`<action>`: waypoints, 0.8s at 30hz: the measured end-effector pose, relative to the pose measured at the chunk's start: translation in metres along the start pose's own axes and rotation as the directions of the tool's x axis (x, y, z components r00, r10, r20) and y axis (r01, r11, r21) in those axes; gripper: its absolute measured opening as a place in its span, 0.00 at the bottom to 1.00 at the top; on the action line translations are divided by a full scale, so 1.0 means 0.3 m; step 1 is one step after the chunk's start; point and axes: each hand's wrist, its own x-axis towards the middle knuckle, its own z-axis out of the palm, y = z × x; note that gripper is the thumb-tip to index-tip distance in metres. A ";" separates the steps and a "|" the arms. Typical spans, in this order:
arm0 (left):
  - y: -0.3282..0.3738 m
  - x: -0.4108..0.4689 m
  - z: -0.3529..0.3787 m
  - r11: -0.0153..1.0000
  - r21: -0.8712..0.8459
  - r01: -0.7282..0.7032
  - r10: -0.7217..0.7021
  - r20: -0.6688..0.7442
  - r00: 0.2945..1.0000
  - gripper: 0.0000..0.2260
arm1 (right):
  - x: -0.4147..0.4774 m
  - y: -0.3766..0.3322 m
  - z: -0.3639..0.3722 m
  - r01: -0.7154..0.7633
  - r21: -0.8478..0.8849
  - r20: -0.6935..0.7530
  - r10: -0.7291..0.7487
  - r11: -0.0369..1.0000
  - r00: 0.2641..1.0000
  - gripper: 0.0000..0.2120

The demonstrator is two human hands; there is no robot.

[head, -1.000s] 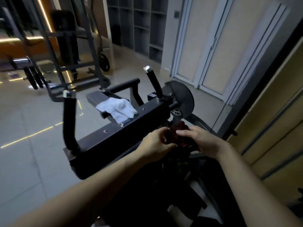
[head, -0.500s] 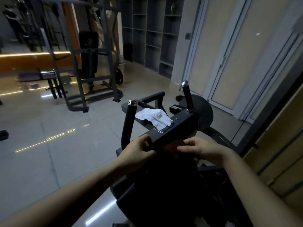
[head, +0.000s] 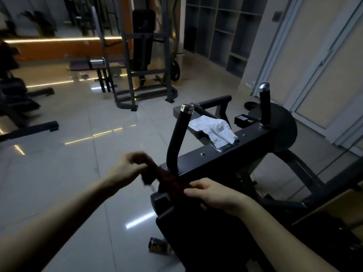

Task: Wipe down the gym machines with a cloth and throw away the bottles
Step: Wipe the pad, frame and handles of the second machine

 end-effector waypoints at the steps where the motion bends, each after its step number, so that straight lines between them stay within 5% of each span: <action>1: 0.014 -0.007 0.024 0.994 0.094 -0.062 0.079 -0.188 0.979 0.06 | 0.007 -0.006 -0.006 0.035 0.065 -0.003 -0.035 0.997 0.999 0.08; 3: 0.051 -0.023 0.094 0.963 0.266 -0.038 0.164 -0.470 0.867 0.05 | 0.026 -0.017 -0.027 0.114 0.140 -0.093 -0.102 0.984 0.990 0.08; 5: 0.065 -0.015 0.179 0.992 0.115 0.051 0.020 -0.542 0.840 0.07 | 0.059 -0.004 -0.058 0.164 -0.055 -0.284 -0.173 0.985 0.943 0.06; 8: 0.062 -0.019 0.286 0.998 -0.005 0.068 -0.065 -0.404 0.913 0.06 | 0.069 0.013 -0.087 0.158 -0.390 -0.482 -0.347 0.907 0.804 0.06; 13: 0.089 -0.045 0.300 0.988 -0.077 -0.136 0.128 -0.097 0.987 0.23 | 0.094 0.027 -0.097 0.310 -0.582 -0.455 -0.617 0.752 0.642 0.06; 16: 0.066 0.008 0.313 0.984 -0.159 -0.079 0.069 -0.067 0.995 0.29 | 0.147 0.028 -0.082 0.282 -0.690 -0.376 -0.663 0.667 0.647 0.10; 20: 0.025 0.074 0.307 0.987 -0.126 -0.104 0.097 -0.059 0.994 0.23 | 0.192 0.052 -0.029 0.190 -0.817 -0.288 -0.671 0.545 0.683 0.21; 24: 0.008 0.137 0.246 0.992 -0.042 -0.120 0.125 0.163 0.979 0.20 | 0.221 0.026 -0.025 0.150 -0.797 -0.300 -0.600 0.584 0.742 0.26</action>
